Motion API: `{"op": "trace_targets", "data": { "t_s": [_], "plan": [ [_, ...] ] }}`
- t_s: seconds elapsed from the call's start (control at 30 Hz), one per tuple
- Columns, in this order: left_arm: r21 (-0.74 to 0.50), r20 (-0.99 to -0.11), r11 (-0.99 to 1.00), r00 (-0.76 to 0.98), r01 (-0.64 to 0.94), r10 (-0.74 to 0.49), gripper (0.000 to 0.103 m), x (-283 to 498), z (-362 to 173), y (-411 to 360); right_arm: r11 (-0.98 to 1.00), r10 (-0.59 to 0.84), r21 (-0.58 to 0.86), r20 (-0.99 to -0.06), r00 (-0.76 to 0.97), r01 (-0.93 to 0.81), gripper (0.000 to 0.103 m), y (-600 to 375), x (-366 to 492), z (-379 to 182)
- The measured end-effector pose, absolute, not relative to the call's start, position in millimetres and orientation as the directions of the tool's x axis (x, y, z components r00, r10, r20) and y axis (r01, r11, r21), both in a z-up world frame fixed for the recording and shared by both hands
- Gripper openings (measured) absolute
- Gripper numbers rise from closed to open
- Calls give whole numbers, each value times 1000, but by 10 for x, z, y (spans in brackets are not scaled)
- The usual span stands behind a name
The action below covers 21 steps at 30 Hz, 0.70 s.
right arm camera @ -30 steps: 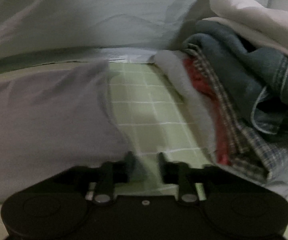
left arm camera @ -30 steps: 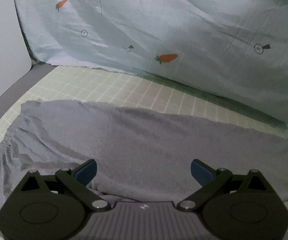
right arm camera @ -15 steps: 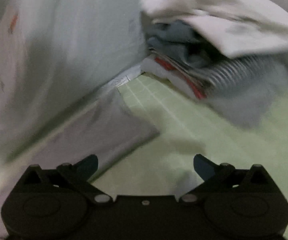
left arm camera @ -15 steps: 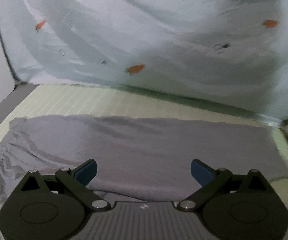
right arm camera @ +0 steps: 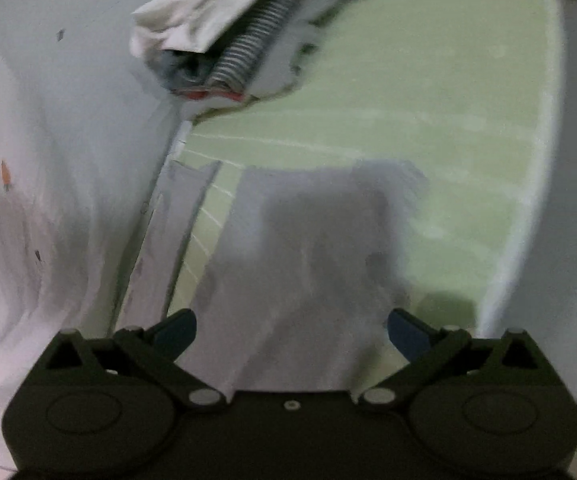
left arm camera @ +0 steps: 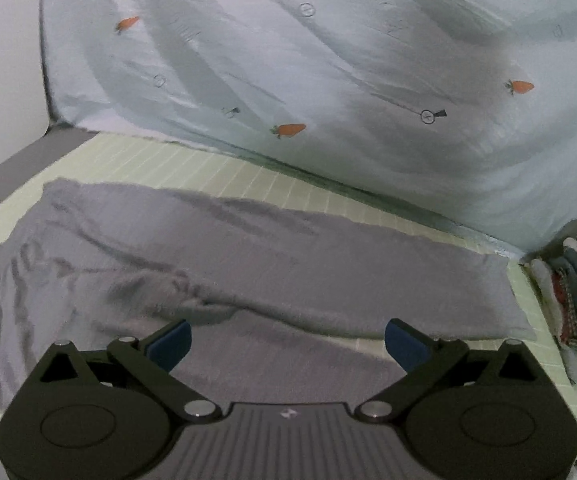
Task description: Fold clothes
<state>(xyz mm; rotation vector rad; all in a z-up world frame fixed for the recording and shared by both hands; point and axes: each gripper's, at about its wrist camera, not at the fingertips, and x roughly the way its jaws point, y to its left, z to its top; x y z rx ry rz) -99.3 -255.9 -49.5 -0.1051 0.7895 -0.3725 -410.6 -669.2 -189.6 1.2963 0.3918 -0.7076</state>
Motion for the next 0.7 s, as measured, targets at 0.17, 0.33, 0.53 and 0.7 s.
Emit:
{"op": "trace_targets", "data": {
  "t_s": [0.17,0.33,0.53,0.7],
  "plan": [
    [-284,-681,925,626,252,-380,102,-1073,-585,-2379,-87,-170,847,-531,831,524,103,-6525,-4305,-2187],
    [-289,-672,927,638,240,-375,102,-1162,-570,-2242,-151,-117,875,-478,871,460,103,-6460,-4250,-2273],
    [-297,-678,939,655,172,-334,102,-1237,-597,-1943,-58,13,875,-481,876,481,103,-6342,-3865,-2226],
    [-317,-686,943,662,103,-303,102,-1207,-623,-1593,-27,80,872,-486,870,489,103,-6205,-3550,-2199]
  ]
}}
